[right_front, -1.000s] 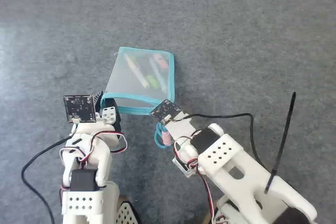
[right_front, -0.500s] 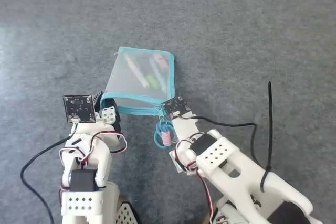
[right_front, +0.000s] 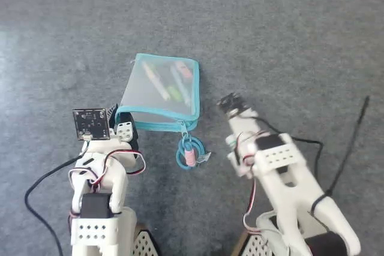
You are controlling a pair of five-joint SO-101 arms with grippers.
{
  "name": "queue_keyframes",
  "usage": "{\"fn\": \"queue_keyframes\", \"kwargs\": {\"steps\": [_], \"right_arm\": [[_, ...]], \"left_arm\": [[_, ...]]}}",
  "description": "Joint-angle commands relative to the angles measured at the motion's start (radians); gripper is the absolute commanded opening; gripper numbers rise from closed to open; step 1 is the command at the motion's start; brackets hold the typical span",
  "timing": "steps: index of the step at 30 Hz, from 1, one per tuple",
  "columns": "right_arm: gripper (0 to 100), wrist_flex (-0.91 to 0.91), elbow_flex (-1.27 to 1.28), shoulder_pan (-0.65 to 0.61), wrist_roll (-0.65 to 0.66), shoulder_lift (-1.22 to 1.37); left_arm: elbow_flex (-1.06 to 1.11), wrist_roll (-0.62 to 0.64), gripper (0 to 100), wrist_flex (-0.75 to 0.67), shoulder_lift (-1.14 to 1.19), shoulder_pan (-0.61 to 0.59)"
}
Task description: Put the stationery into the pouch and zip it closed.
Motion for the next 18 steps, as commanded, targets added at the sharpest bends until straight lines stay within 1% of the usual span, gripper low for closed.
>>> {"fn": "queue_keyframes", "kwargs": {"steps": [1, 10, 12, 14, 16, 18], "right_arm": [[0.9, 0.013, -0.118, 0.065, 0.032, -0.004], [1.5, 0.022, -0.247, 0.064, 0.031, -0.002], [4.1, 0.025, -0.259, 0.054, 0.031, 0.002], [8.6, 0.025, -0.269, 0.047, 0.028, 0.039], [11.7, 0.018, -0.295, 0.044, -0.005, 0.114], [11.0, 0.018, -0.334, 0.044, -0.023, 0.2]], "left_arm": [[-0.01, -0.014, 1, -0.034, -0.008, -0.002], [-0.01, -0.014, 1, -0.034, -0.008, -0.008], [-0.01, -0.014, 1, -0.034, -0.008, -0.008], [-0.01, -0.014, 1, -0.034, -0.008, -0.005], [-0.01, -0.014, 1, -0.034, -0.008, -0.003], [-0.01, -0.014, 1, -0.032, -0.008, -0.002]]}}
